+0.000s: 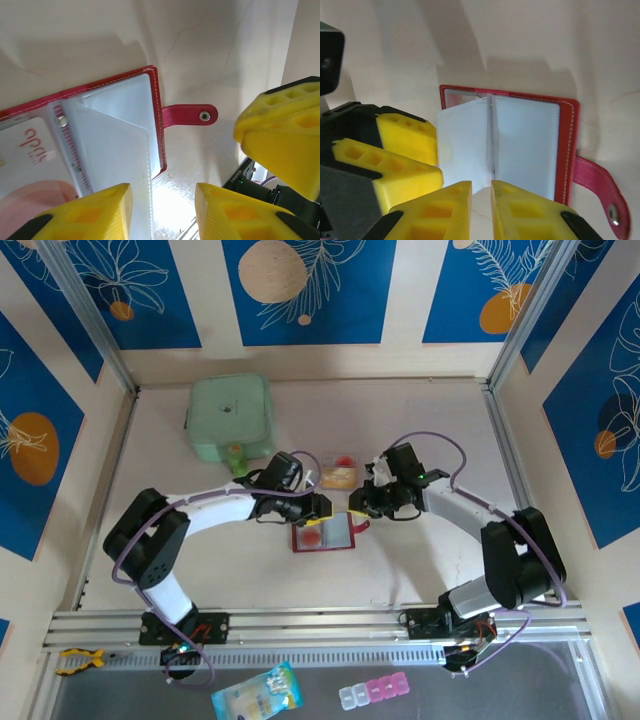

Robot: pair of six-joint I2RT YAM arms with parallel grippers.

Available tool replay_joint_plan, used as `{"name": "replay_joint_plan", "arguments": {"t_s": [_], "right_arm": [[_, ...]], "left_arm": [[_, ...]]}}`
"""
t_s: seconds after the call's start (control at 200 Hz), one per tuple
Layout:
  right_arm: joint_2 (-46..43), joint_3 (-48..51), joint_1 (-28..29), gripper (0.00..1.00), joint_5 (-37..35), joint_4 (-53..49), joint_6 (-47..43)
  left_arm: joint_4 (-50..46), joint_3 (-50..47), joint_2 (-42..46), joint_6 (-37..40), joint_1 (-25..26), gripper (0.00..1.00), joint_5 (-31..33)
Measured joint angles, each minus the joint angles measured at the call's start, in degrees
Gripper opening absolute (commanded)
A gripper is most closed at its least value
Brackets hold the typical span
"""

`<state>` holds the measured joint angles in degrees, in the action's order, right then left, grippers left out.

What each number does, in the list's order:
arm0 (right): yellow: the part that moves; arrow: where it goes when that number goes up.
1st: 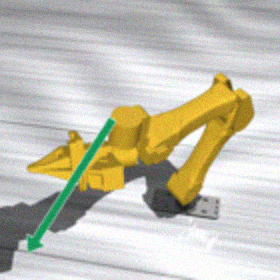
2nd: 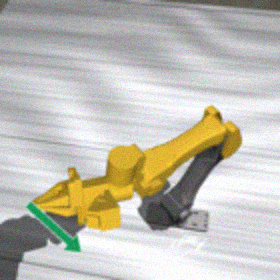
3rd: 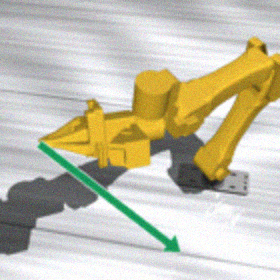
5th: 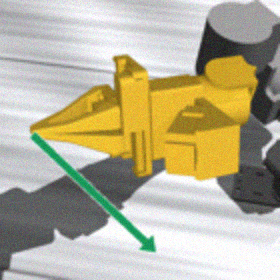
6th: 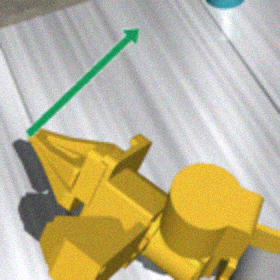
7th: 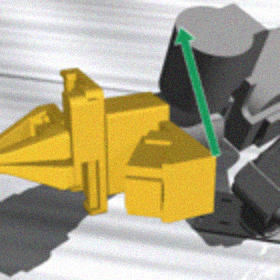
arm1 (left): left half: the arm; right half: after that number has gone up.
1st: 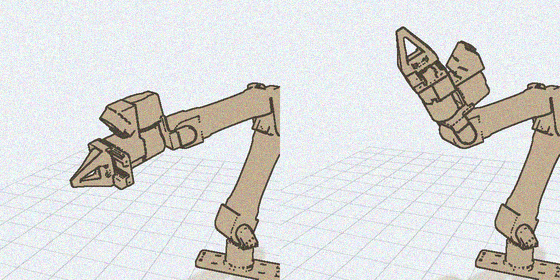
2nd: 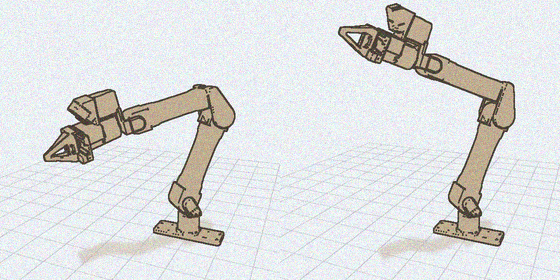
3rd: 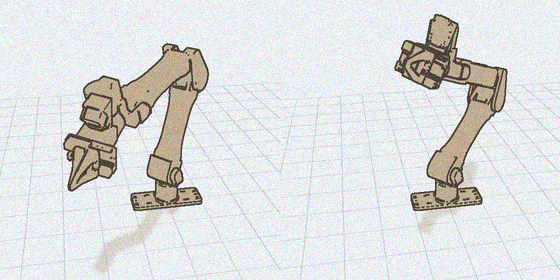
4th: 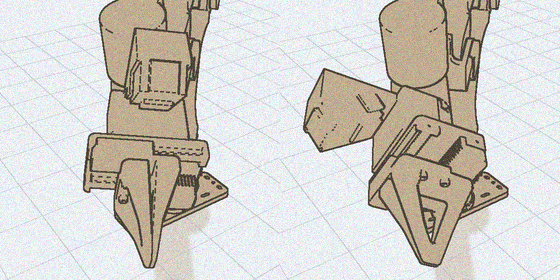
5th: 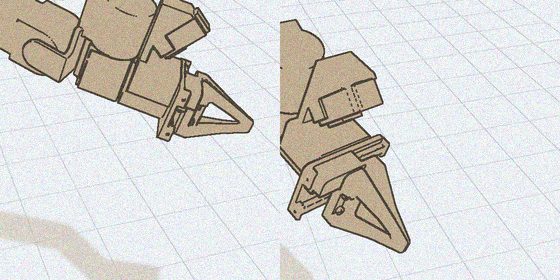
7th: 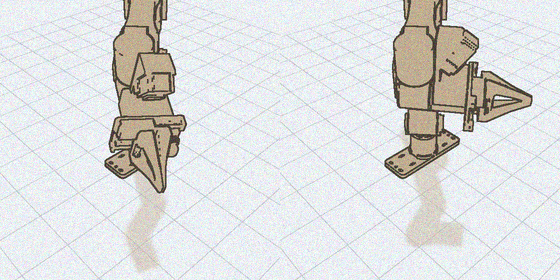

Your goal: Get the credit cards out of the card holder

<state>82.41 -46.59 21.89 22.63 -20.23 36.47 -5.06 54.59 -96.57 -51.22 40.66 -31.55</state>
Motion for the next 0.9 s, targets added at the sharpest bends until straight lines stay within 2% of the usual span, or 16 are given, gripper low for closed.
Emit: {"name": "replay_joint_plan", "arguments": {"t_s": [0.465,0.9], "right_arm": [[-5.75,2.27,-5.05,0.25,-0.13,-3.65,-2.12],[-6.99,3.76,-6.27,0.26,0.11,-4.59,-2.62]], "left_arm": [[-0.04,5.84,-7.26,-0.44,2.69,0.41,0.00],[1.62,7.93,-13.90,-1.05,3.52,0.38,-0.39]]}}
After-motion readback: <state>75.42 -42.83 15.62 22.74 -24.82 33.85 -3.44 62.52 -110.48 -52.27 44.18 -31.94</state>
